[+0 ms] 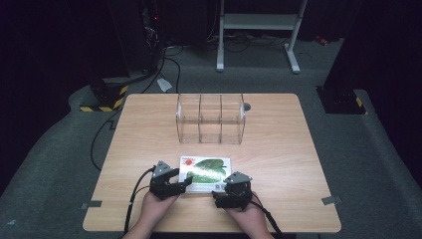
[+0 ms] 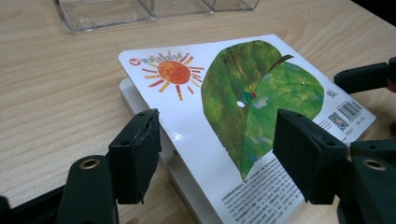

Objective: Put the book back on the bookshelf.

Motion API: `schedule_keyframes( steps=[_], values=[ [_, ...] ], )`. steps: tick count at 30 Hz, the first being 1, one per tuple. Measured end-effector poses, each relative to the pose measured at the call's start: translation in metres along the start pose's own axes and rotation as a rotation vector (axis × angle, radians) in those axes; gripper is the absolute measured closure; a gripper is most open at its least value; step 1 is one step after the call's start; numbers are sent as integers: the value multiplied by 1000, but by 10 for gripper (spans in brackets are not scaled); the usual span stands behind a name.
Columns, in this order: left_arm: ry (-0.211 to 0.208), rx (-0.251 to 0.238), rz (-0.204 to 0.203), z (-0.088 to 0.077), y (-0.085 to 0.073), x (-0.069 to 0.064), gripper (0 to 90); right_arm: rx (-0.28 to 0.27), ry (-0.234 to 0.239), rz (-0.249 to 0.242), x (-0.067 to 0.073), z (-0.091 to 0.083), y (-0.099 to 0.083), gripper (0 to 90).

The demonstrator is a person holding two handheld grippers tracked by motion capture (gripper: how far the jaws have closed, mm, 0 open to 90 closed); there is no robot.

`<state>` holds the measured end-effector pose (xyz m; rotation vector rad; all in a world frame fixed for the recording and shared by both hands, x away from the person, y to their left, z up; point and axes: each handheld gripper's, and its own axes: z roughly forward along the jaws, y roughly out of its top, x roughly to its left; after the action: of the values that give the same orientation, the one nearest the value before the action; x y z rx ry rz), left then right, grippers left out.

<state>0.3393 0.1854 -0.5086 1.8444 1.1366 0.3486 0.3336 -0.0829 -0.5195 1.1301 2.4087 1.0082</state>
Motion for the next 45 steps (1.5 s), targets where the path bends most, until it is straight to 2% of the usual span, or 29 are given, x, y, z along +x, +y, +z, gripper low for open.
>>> schedule_keyframes(
  steps=[1,2,3,4,5,7,18,23,27,30,31,35,41,45],
  values=[
    [1,-6,2,-1,0,0,324,1,1,-2,0,0,0,121],
    [2,-12,6,-1,1,-1,324,9,2,20,1,0,0,120],
    [-1,-17,6,-2,1,-1,324,5,4,7,0,0,0,118],
    [-2,-23,6,-3,1,-2,325,7,3,19,1,0,0,117],
    [0,-29,9,-3,2,-2,326,0,4,-1,0,0,0,116],
    [-4,-29,11,-4,2,-2,326,4,6,7,0,0,0,113],
    [-21,-67,4,-9,4,-3,331,6,-4,-15,1,1,-1,115],
    [-21,-50,1,-8,3,-1,333,-6,-12,-2,1,0,-1,145],
    [-14,-37,3,-6,2,0,336,6,-10,16,1,0,-2,148],
    [-11,-18,-4,-4,1,2,339,11,-2,20,-1,1,-1,149],
    [-13,-11,-11,-3,1,4,341,19,2,40,0,2,-1,153],
    [-4,17,-29,0,-1,9,339,15,8,33,-1,2,-1,161],
    [-35,36,-77,6,0,13,335,14,5,32,-1,2,-1,164],
    [-51,45,-79,8,3,13,330,15,5,37,0,2,-1,164]
  ],
)
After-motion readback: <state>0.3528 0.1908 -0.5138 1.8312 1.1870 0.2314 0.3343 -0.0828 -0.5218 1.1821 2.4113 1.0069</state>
